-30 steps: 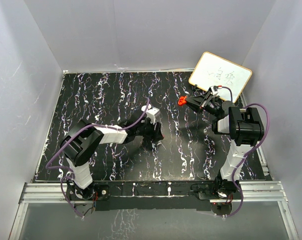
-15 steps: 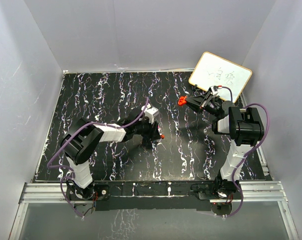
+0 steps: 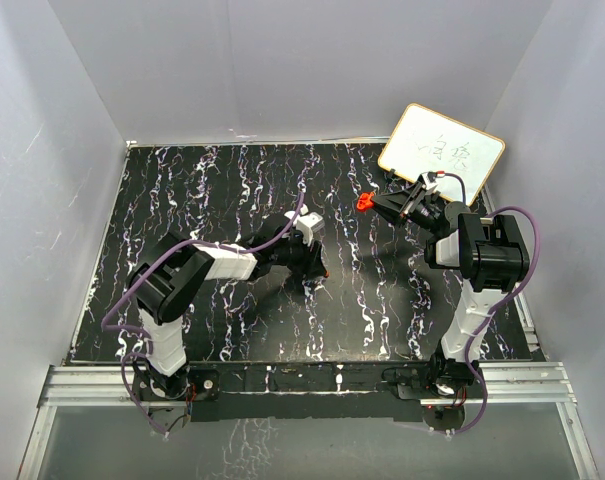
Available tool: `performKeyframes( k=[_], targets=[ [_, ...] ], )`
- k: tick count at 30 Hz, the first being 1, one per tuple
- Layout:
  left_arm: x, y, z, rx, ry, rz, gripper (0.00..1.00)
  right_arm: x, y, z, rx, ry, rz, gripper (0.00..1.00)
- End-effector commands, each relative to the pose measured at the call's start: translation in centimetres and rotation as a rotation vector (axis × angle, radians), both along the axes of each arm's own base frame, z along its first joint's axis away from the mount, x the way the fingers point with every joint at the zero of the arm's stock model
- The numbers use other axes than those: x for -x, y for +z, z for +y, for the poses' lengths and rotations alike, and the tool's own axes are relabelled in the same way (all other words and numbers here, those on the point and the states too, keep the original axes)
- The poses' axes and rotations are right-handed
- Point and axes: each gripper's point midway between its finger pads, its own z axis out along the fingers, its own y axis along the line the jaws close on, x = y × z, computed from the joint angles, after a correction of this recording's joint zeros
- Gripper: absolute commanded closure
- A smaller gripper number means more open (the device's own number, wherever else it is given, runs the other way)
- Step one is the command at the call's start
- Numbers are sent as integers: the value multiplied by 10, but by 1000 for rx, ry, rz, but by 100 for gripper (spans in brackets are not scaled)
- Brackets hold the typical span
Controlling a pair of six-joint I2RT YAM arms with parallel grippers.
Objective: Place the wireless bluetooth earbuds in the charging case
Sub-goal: Pick up the earbud from the center of the board.
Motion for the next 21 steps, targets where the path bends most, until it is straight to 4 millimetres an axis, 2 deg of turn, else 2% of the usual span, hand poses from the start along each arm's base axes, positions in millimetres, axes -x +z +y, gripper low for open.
performKeyframes(
  k=[1,7,18,21],
  targets=[
    [1,0,-1,-8,-34,0,59,20,46,0,45,-5,-367,100],
    [8,2,1,6,-45,16,68,20,46,-1,45,-6,-368,100],
    [11,4,2,9,-45,12,70,21,46,0,47,-5,-370,100],
    [10,3,2,8,-46,13,75,21,45,0,46,-6,-366,100]
  ],
)
